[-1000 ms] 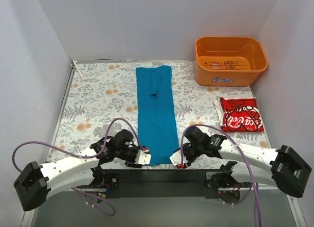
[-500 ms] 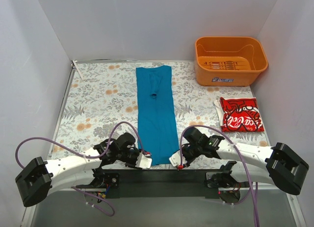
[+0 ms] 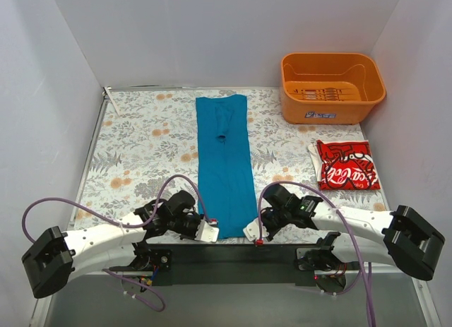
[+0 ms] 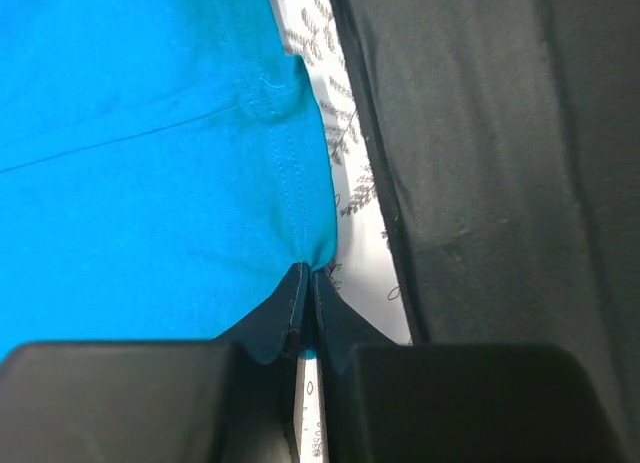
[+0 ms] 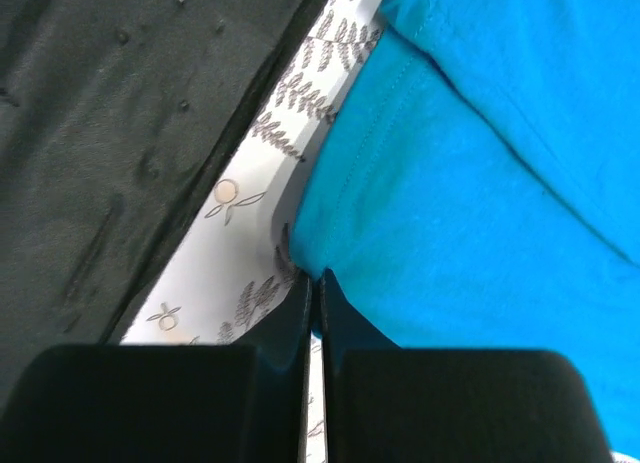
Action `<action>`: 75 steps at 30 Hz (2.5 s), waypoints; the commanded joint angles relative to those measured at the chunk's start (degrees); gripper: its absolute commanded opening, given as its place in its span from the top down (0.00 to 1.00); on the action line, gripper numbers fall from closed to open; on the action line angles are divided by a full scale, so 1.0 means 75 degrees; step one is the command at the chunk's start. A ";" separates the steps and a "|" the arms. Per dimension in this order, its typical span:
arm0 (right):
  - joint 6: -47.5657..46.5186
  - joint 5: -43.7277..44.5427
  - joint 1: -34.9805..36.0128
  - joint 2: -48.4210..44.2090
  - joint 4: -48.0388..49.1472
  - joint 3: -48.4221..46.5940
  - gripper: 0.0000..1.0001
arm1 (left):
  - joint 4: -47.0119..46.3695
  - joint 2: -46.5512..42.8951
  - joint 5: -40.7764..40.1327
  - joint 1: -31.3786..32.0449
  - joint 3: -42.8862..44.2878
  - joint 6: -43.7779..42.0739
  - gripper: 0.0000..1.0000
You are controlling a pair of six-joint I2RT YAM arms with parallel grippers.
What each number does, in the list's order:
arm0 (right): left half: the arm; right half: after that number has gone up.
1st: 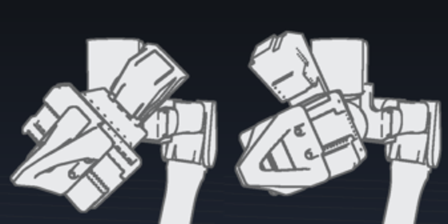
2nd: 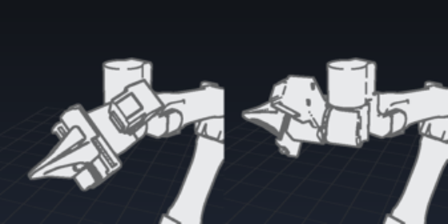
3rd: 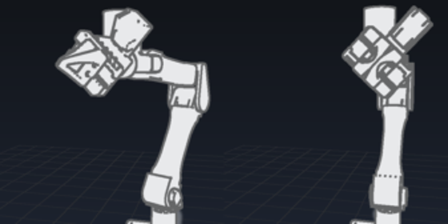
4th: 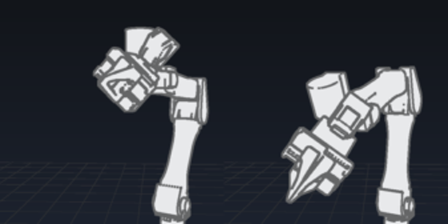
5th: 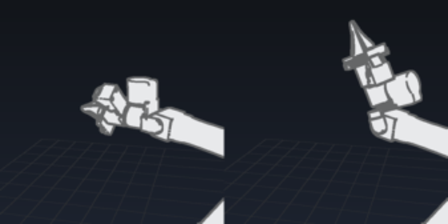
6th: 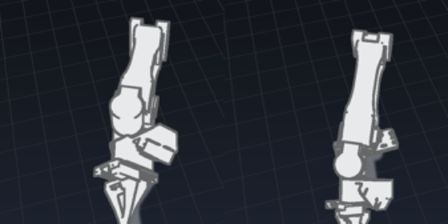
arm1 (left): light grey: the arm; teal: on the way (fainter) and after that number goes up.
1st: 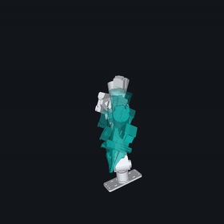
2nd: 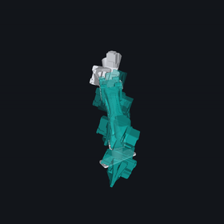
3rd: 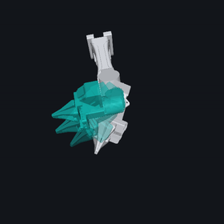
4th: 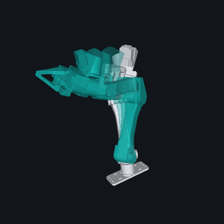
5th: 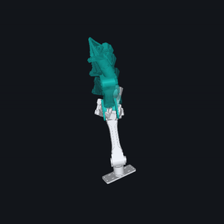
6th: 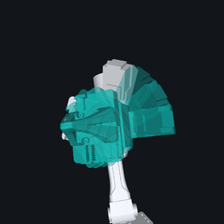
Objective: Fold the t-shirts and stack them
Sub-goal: Fold the tshirt
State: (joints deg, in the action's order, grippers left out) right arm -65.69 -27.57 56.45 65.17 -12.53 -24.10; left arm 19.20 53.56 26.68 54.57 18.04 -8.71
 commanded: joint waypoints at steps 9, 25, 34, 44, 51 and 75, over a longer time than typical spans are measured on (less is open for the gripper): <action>0.0591 0.0126 -0.0189 -0.0522 -0.0942 -0.1180 0.99 | 0.0791 -0.0263 0.0485 -0.0594 0.1507 0.0459 1.00; -0.1951 -0.1255 -0.3176 0.2665 -0.1094 -0.4156 0.99 | -0.0532 0.3331 0.1552 -0.3876 0.3816 -0.1475 1.00; -0.3064 -0.1796 -0.4010 0.4809 -0.1750 -0.6463 0.99 | -0.0884 0.5361 0.1670 -0.4779 0.5618 -0.1757 1.00; -0.3616 -0.1972 -0.4537 0.6591 -0.2418 -0.8375 0.99 | -0.1154 0.7389 0.1541 -0.5154 0.7471 -0.1838 1.00; -0.3663 -0.2066 -0.4631 0.7213 -0.2454 -0.9079 0.99 | -0.0967 0.7741 0.1529 -0.5236 0.7708 -0.2084 1.00; -0.3617 -0.2008 -0.4643 0.8010 -0.2430 -0.9876 0.67 | -0.0826 0.7858 0.1201 -0.5412 0.7800 -0.1981 0.68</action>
State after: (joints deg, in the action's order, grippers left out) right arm -92.84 -41.95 21.82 124.51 -30.50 -94.91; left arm 13.30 112.60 36.69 14.44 74.04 -24.16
